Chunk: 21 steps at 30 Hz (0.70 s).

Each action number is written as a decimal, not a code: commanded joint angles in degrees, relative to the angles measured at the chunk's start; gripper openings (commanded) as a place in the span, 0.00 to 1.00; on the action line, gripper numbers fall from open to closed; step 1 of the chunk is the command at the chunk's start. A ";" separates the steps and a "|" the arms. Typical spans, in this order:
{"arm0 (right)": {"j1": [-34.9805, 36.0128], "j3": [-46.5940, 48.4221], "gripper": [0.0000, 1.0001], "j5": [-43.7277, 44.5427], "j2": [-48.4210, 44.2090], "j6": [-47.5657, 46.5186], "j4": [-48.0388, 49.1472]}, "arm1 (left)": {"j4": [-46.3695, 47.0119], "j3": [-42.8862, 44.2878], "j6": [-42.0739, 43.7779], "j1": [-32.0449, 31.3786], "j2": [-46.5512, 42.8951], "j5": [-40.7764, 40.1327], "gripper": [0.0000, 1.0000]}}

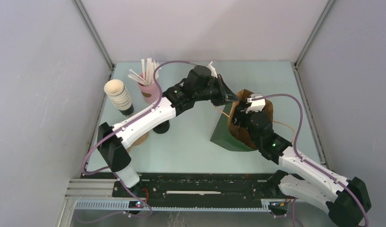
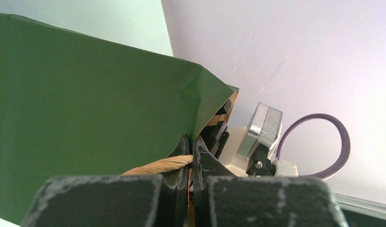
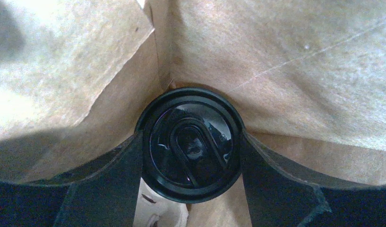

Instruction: Pack the takeout coffee

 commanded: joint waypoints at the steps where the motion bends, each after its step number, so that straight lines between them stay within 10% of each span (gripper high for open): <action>1: 0.89 2.01 0.16 -5.01 0.70 -2.40 -4.51 | 8.58 0.11 -6.19 0.04 -0.40 6.98 0.00; 21: -0.66 5.21 0.17 -10.17 10.61 -1.77 -11.02 | 9.54 -4.09 -11.29 3.77 -0.40 9.27 0.00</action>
